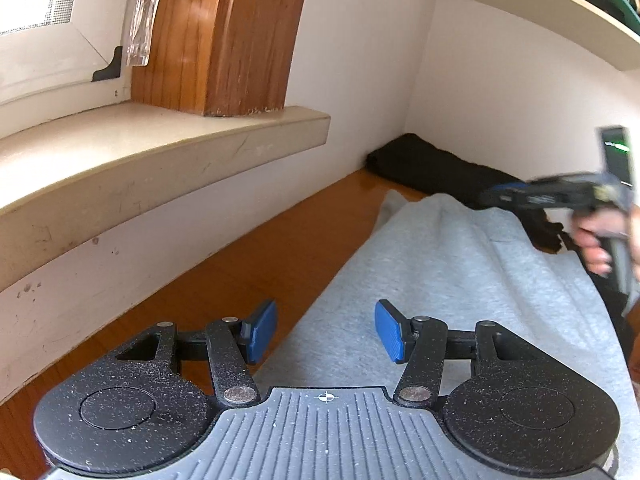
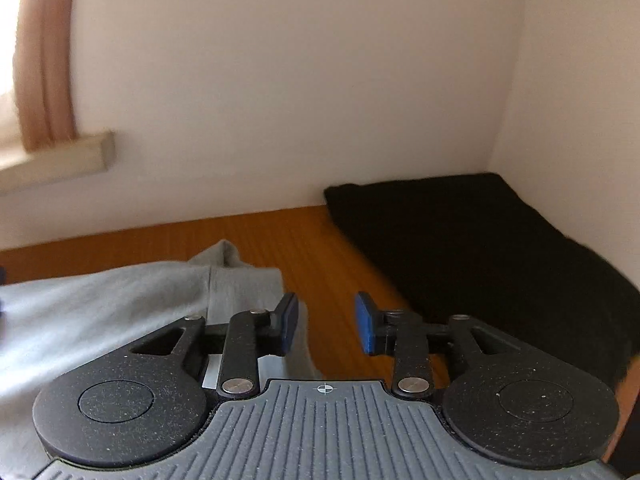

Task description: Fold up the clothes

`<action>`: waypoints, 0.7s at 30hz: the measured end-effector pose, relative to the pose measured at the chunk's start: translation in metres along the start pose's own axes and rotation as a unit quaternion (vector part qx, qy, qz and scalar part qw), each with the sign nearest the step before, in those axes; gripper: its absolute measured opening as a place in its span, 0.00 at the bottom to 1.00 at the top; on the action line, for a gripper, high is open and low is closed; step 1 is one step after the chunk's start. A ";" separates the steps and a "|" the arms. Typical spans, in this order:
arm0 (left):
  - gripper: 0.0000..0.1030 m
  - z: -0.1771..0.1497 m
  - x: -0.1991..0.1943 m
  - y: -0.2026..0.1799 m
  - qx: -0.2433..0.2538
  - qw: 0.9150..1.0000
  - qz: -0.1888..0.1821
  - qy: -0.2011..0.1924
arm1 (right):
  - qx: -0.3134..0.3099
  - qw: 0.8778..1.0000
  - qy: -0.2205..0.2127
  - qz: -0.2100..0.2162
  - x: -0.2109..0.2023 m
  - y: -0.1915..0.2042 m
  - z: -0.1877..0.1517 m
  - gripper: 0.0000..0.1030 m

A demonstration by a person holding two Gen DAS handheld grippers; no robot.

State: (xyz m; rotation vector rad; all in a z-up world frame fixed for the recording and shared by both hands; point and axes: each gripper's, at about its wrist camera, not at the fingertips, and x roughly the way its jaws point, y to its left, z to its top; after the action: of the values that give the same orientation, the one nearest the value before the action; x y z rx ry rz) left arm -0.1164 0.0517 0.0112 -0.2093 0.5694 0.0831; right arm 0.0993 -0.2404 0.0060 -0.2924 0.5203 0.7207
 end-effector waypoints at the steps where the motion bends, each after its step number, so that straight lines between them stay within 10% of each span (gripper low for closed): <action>1: 0.57 0.000 0.000 0.000 0.000 1.000 -0.001 -0.001 | 0.004 1.000 -0.003 0.004 -0.015 -0.004 -0.010 0.32; 21: 0.58 -0.002 0.001 -0.010 0.016 1.000 -0.007 0.001 | 0.122 0.992 -0.020 -0.002 -0.076 -0.042 -0.098 0.51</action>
State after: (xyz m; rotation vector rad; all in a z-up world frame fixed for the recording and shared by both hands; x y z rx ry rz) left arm -0.1149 0.0416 0.0107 -0.1829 0.5699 0.0598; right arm 0.0457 -0.3539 -0.0305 -0.0507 0.5635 0.6496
